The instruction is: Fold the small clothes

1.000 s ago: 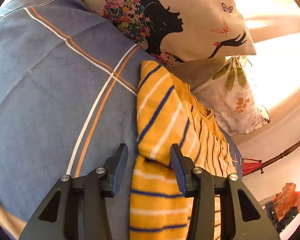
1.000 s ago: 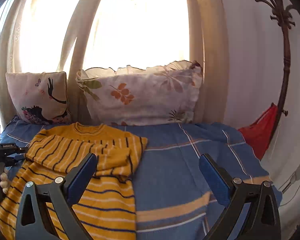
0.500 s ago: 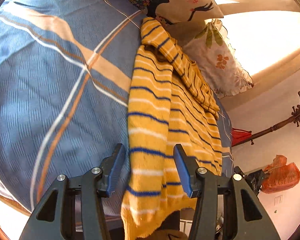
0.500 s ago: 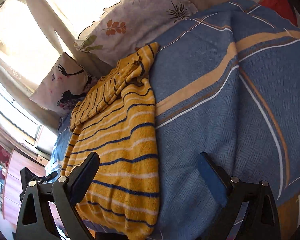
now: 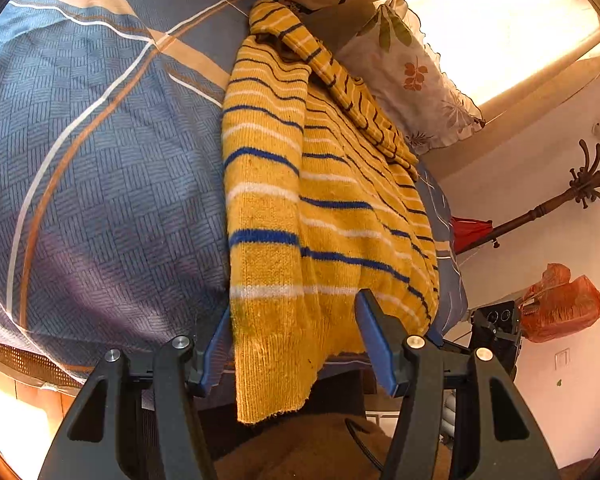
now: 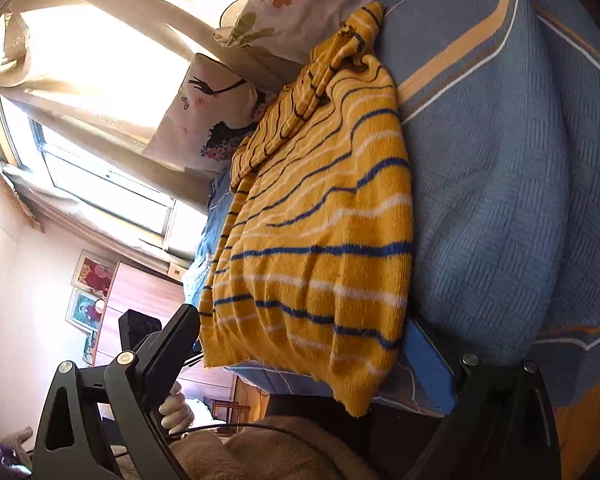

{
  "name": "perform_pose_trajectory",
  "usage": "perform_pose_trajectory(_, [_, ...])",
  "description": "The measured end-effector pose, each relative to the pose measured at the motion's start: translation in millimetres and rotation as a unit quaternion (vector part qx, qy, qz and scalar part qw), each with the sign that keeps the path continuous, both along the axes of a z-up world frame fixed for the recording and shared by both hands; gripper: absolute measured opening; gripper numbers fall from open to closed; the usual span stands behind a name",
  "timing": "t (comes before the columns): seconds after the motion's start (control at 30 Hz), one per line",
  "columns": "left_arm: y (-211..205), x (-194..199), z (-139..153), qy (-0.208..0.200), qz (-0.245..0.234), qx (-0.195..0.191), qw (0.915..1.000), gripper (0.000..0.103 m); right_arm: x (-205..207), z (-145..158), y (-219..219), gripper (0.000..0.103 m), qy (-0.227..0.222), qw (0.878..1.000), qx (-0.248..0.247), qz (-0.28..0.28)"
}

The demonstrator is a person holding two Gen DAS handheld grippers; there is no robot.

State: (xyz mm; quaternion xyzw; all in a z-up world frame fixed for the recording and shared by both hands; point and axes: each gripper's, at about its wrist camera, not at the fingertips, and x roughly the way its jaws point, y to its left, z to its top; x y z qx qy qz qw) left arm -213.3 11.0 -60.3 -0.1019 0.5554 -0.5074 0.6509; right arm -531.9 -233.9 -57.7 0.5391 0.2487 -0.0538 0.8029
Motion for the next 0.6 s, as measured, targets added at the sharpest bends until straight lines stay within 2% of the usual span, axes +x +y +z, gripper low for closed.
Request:
perform_pose_trajectory(0.23, [-15,-4,-13,0.018,-0.029,0.020,0.9992,0.059,25,-15,24,0.098,0.026,0.999,-0.004,0.039])
perform_pose_trajectory(0.3, [-16,-1,-17,0.030,-0.030,0.028,0.9987,0.022,33,-25,25,0.077,0.037,0.999,0.013,0.034])
perform_pose_trajectory(0.33, [-16,1,-17,0.039,-0.031,0.030,0.9983,0.008,32,-34,24,0.053,0.038,0.998,0.032,0.029])
perform_pose_trajectory(0.37, [-13,4,-15,0.046,-0.022,0.024,0.9984,0.008,33,-40,22,0.030,0.039,0.998,0.049,0.022])
perform_pose_trajectory(0.4, [-9,6,-10,0.046,-0.016,0.017,0.9987,0.008,31,-42,20,0.022,0.036,0.998,0.058,0.018])
perform_pose_trajectory(0.47, [1,6,9,0.024,-0.011,-0.002,0.9997,0.008,25,-31,21,0.015,0.023,0.999,0.046,0.016])
perform_pose_trajectory(0.6, [24,-4,55,-0.048,-0.010,-0.050,0.9976,0.008,10,22,34,0.011,-0.025,0.999,-0.011,0.044])
